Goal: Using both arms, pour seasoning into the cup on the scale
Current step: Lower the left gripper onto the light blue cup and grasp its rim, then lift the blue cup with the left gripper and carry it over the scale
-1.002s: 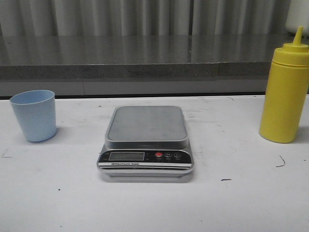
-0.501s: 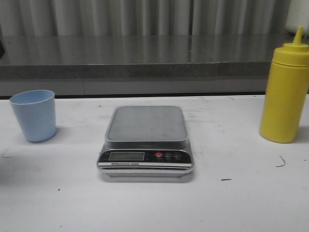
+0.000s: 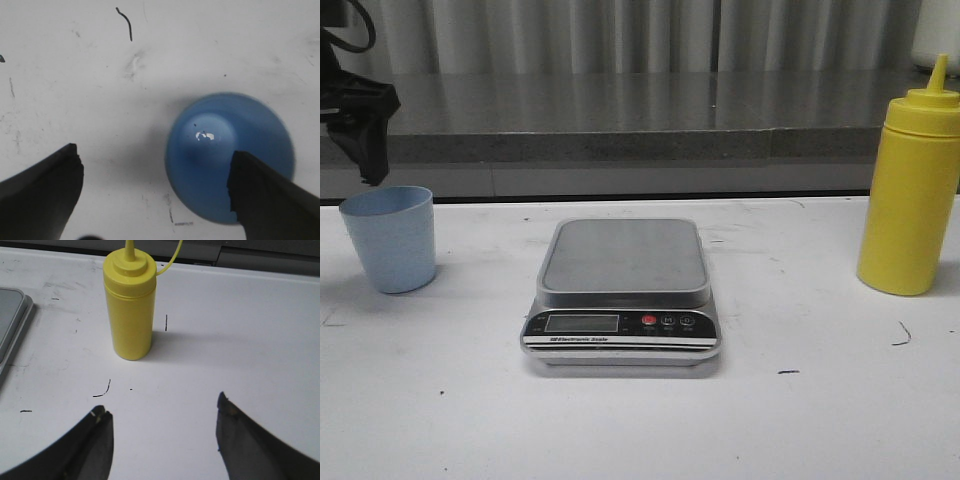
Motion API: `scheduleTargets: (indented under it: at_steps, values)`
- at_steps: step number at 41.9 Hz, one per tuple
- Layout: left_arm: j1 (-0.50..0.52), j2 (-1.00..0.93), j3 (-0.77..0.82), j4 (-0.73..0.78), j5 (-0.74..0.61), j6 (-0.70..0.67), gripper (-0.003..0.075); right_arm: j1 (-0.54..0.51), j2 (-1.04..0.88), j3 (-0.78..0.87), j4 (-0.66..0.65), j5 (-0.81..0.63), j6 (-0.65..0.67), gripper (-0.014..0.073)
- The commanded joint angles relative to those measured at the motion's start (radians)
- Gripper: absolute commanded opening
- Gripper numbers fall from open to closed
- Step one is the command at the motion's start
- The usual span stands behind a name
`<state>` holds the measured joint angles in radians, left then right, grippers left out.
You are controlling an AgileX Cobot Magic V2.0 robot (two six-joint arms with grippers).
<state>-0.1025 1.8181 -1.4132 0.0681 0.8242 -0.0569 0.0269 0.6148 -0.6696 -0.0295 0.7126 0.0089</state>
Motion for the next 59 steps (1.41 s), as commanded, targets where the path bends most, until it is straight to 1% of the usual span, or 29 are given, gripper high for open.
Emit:
scheduleTargets:
  at_steps: [1, 5, 9, 19, 23, 30, 36, 42, 46, 51, 59]
  values:
    - [0.013, 0.008, -0.073, -0.001, 0.002, -0.002, 0.0536, -0.006, 0.007, -0.033, -0.016, -0.063, -0.003, 0.0472]
    - [0.014, 0.049, -0.097, -0.001, 0.001, -0.002, 0.0484, -0.006, 0.007, -0.033, -0.016, -0.063, -0.003, 0.0472]
    - [0.014, 0.084, -0.116, -0.006, 0.030, -0.002, 0.0418, -0.006, 0.007, -0.033, -0.016, -0.063, -0.003, 0.0472]
    - [0.014, 0.095, -0.118, -0.049, 0.047, -0.002, 0.0289, -0.006, 0.007, -0.033, -0.016, -0.063, -0.003, 0.0472]
    - [0.014, 0.095, -0.118, -0.068, 0.050, -0.002, 0.0222, -0.006, 0.007, -0.033, -0.016, -0.063, -0.003, 0.0472]
    - [0.014, 0.095, -0.118, -0.068, 0.064, -0.002, 0.0081, -0.006, 0.007, -0.033, -0.016, -0.063, -0.003, 0.0472]
    - [0.014, 0.095, -0.118, -0.068, 0.068, -0.002, -0.0012, -0.006, 0.007, -0.033, -0.016, -0.063, -0.003, 0.0472]
    - [0.010, 0.093, -0.149, -0.078, 0.104, 0.024, -0.0020, -0.006, 0.007, -0.033, -0.016, -0.063, -0.003, 0.0472]
    - [-0.008, 0.093, -0.207, -0.083, 0.158, 0.026, -0.0020, -0.006, 0.007, -0.033, -0.016, -0.063, -0.003, 0.0472]
    - [-0.058, 0.093, -0.317, -0.085, 0.234, 0.057, -0.0020, -0.006, 0.007, -0.033, -0.016, -0.063, -0.003, 0.0472]
    - [-0.159, 0.093, -0.496, -0.085, 0.290, 0.057, -0.0020, -0.006, 0.007, -0.033, -0.016, -0.063, -0.003, 0.0472]
